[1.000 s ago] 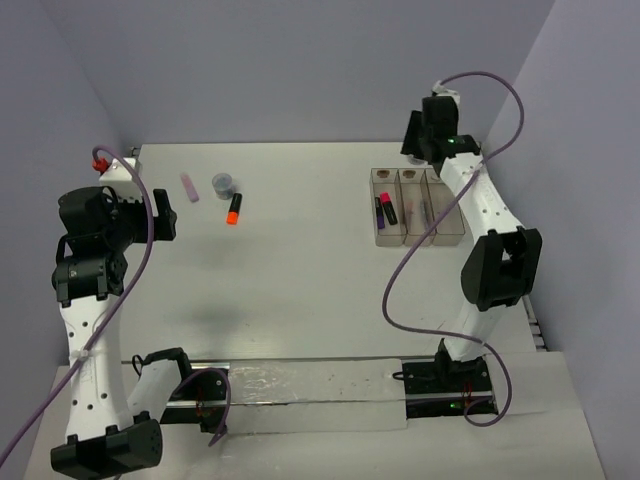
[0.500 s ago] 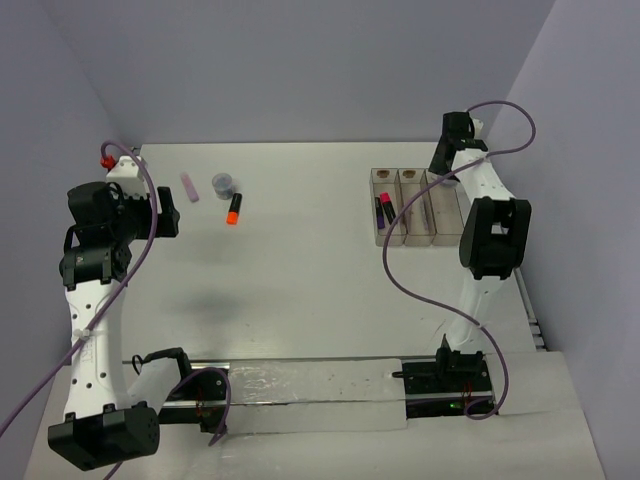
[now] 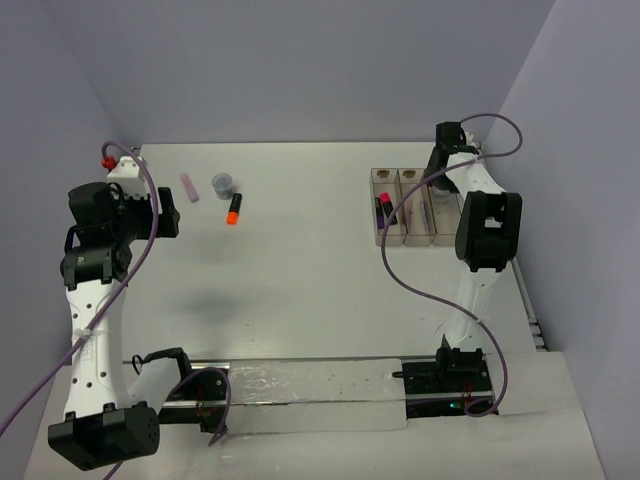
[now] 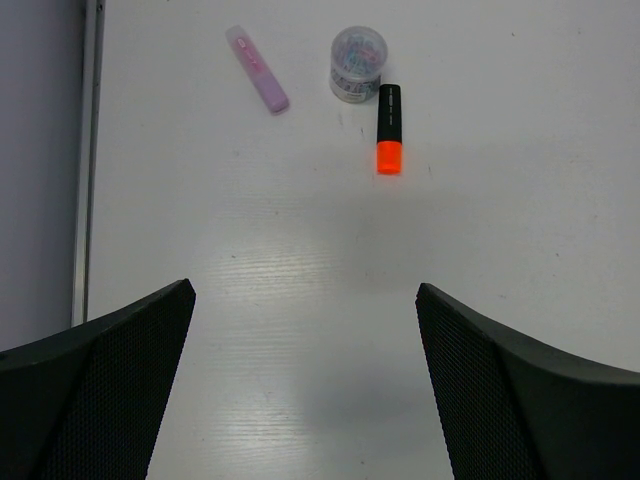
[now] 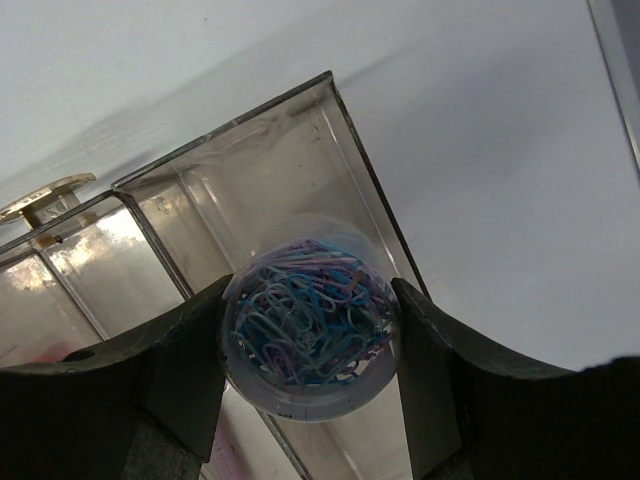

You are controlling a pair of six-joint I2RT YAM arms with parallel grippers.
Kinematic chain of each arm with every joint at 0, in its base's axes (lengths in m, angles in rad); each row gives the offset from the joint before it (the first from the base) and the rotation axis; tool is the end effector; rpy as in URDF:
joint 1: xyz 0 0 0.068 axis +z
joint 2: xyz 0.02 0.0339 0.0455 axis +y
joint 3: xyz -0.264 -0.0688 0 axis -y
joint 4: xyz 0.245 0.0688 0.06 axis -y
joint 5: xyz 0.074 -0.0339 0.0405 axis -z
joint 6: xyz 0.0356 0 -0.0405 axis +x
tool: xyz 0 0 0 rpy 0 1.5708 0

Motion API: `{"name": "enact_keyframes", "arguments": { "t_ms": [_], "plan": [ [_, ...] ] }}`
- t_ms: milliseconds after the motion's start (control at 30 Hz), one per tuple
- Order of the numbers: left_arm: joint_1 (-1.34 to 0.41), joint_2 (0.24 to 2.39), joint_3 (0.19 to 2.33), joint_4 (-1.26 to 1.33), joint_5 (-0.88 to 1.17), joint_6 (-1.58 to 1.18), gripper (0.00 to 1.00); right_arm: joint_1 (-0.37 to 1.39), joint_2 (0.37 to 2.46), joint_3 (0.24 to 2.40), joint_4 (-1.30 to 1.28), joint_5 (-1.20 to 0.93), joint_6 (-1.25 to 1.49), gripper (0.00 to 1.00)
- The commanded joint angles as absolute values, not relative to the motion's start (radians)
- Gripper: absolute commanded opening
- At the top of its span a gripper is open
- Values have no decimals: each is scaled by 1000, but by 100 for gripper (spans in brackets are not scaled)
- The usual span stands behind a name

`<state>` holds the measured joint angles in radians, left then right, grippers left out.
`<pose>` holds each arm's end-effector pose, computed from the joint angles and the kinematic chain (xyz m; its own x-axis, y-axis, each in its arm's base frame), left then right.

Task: Sort the stationery into containers
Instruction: Place the stationery in the storage box.

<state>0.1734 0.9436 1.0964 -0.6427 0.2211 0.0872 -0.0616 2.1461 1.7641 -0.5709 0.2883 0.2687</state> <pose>0.1925 0.0258 0.3727 -0.4598 0.0057 -0.8880 0.0626 0.9977 -0.0260 0.4745 -0.0394 0.2112 -0.7250 0.2997 -0.6201 0.4314 0.8995 -0.0696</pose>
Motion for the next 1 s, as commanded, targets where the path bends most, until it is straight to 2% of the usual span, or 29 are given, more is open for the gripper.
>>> {"name": "enact_keyframes", "arguments": {
  "t_ms": [0,67,133,267,367,733,800,967],
  "plan": [
    [183,940,1098,-604,238,91,99,-66,2133,1787,-553,283,272,32],
    [183,942,1100,-604,238,92,99,-66,2136,1791,-558,278,272,38],
    [183,941,1100,-606,238,93,99,-66,2139,1797,-562,276,272,48],
    [183,943,1102,-607,242,93,99,-66,2138,1803,-566,273,272,51],
    [183,943,1103,-606,244,94,99,-66,2137,1806,-569,275,274,59],
    [183,943,1104,-609,249,94,99,-72,2113,1819,-574,264,282,63],
    [182,943,1106,-609,247,94,99,-73,2108,1818,-575,266,286,71],
    [183,945,1108,-612,247,94,99,-84,2105,1815,-574,260,302,72]
  ]
}}
